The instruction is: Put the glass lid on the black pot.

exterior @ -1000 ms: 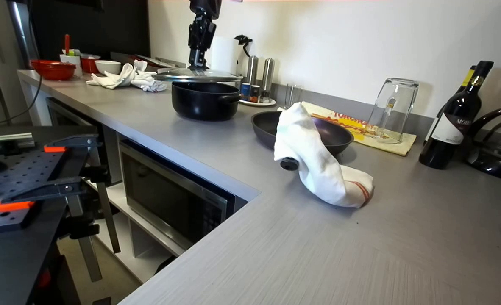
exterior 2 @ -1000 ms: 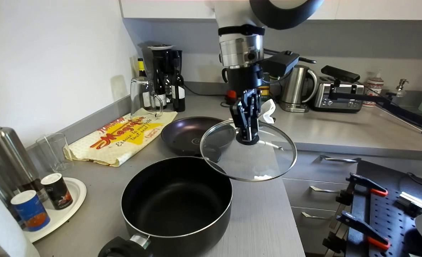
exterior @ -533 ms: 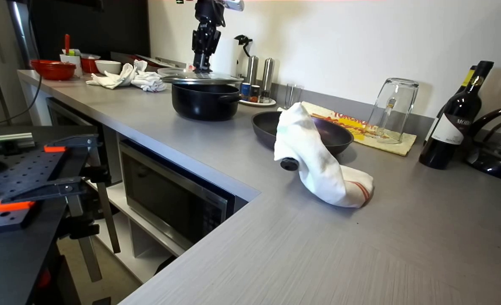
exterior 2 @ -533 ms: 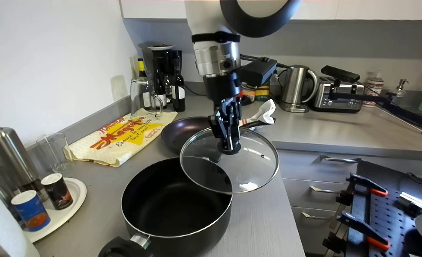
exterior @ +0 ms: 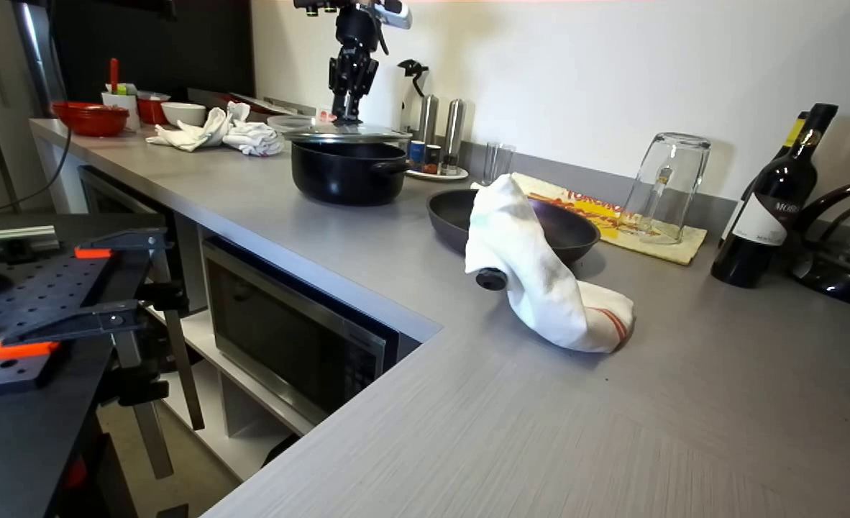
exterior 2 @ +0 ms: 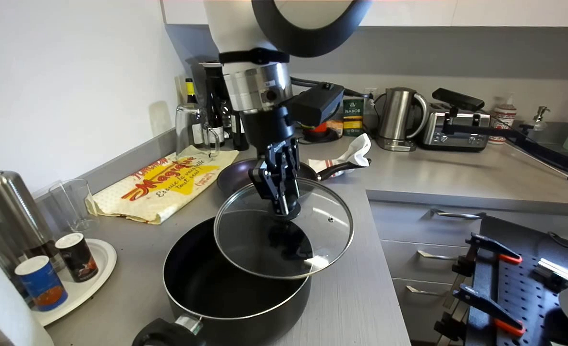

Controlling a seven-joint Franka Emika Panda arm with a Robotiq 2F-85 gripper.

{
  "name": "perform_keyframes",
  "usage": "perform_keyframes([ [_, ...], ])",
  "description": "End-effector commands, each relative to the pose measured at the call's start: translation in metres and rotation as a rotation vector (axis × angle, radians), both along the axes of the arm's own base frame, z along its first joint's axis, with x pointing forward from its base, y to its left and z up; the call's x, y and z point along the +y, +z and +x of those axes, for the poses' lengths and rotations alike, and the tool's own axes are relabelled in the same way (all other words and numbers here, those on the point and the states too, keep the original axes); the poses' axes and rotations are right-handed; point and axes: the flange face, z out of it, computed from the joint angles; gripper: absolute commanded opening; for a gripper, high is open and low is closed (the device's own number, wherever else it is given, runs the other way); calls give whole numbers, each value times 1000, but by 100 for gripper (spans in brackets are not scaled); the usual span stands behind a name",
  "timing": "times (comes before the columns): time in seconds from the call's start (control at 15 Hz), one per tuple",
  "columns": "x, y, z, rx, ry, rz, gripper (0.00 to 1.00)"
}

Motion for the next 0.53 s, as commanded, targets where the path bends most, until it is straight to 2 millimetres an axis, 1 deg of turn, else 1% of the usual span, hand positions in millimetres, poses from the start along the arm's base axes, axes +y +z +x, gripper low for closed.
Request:
perform_keyframes([
  [0.0, 23, 11, 11, 0, 17, -31, 25],
  [0.2, 38, 11, 13, 4, 43, -36, 25],
  [0.47, 53, 8, 16, 14, 65, -41, 25],
])
